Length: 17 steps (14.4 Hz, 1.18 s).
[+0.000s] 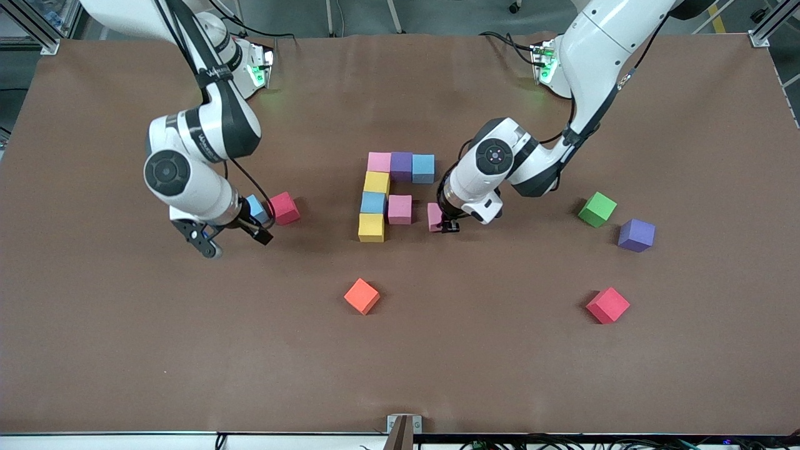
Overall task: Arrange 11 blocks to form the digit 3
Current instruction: 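Grasp the red cube with the right gripper while the left gripper holds pink, then carry the red cube toward the column base with the right gripper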
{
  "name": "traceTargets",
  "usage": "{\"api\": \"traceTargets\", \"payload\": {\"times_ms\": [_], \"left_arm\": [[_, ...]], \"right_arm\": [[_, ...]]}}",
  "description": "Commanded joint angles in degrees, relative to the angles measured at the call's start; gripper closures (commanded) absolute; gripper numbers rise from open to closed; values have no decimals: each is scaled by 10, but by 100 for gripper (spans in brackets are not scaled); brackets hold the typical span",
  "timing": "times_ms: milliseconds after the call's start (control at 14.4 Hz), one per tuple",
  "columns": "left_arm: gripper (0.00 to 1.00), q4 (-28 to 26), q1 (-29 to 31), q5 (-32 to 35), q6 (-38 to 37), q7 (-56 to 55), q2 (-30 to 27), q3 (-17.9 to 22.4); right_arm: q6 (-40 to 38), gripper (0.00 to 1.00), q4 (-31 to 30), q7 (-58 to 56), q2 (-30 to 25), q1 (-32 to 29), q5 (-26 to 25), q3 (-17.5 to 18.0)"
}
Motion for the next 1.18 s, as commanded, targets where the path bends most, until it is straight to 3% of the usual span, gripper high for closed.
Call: {"api": "traceTargets", "payload": {"times_ms": [0,347,693,1109], "left_arm": [[78,-9,-20,7,18,-22,0,4],[78,-5,-24,8,23,-19,6,4],[79,1,-24,51,23,-15,29,5],[79,7,-25,54,23,19,37,4]], "right_arm": [[94,0,-136,48,-72,-3,-7,6],[224,0,-207,159,-66,24,-7,8],[240,0,-207,190,-39,25,-7,8],[279,0,-207,237,8,54,-7,8]]}}
